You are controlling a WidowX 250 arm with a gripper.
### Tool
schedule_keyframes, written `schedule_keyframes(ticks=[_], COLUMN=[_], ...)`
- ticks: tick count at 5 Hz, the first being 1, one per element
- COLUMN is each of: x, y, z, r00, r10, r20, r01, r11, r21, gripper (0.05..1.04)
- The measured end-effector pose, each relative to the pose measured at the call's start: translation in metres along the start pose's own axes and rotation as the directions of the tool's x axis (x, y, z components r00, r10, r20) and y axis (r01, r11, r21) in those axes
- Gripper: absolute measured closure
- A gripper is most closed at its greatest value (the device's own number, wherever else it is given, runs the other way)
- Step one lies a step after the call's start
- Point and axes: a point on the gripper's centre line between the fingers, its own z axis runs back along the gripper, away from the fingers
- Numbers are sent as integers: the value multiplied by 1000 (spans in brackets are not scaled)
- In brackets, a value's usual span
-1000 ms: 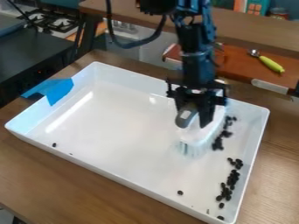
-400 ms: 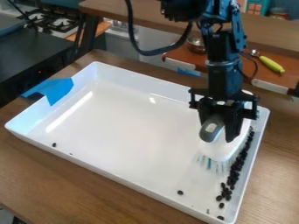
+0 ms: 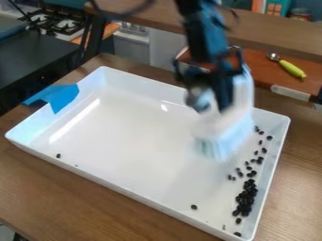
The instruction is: Sweep into pile
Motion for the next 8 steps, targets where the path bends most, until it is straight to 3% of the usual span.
schedule_keyframes(ticks=[1,2,3,5,7,8], x=[-12,-28,-49,-73,-90,-95], y=[31,58,105,179,216,222], z=[44,57,63,52,52,42], r00=[997,995,989,975,970,975], r10=[27,15,32,30,22,2], r20=[66,96,143,219,242,222], r01=[-24,-13,-36,-69,-77,-60], r11=[999,1000,999,983,972,965], r21=[-43,-24,31,171,222,255], gripper=[590,590,590,590,590,590])
